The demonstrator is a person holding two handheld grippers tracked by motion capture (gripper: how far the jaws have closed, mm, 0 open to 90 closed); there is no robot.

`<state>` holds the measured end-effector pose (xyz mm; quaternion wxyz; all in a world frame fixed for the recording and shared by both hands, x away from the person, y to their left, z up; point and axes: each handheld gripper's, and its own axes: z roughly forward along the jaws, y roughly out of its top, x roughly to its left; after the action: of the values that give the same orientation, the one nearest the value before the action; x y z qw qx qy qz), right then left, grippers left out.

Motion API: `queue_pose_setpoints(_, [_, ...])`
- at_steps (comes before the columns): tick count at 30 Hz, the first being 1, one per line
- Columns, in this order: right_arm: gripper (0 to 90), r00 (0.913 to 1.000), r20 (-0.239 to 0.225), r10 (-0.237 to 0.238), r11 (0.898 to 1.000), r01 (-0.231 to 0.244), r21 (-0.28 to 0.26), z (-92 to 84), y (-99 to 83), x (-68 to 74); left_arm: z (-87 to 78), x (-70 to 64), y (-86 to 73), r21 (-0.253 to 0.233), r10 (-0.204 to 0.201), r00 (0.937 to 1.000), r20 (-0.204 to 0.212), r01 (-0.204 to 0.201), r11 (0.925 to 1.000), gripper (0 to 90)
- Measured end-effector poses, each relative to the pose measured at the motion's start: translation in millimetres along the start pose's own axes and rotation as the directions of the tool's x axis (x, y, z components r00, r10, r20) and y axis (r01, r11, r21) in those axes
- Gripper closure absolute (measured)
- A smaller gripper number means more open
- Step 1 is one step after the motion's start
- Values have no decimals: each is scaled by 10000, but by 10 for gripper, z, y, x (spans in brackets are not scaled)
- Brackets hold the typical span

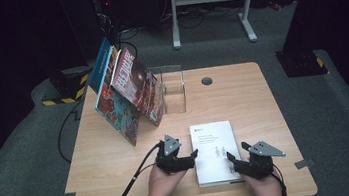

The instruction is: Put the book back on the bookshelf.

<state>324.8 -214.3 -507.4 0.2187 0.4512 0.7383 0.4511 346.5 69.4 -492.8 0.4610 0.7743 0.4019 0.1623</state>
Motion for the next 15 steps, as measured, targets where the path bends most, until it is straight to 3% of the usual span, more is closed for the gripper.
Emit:
queue_pose_setpoints(1, [270, 9998, -182, 38, 9999, -36, 144, 20, -8, 7, 60, -83, -61, 195, -132, 9992, 376, 125, 9997, 183])
queue_pose_setpoints(5, [245, 9987, -434, 256, 9987, -236, 450, 58, -19, 10, 110, -146, -111, 344, -114, 9985, 533, 96, 9994, 159])
queue_pose_setpoints(8, [199, 9948, -652, 784, 9952, -743, 637, 94, -22, -1, 159, -196, -156, 400, -227, 9966, 798, 196, 9990, 156])
queue_pose_setpoints(15, [188, 9934, -568, 996, 9924, -950, 786, 111, -10, 12, 165, -174, -190, 339, -452, 9935, 1049, 418, 9986, 150])
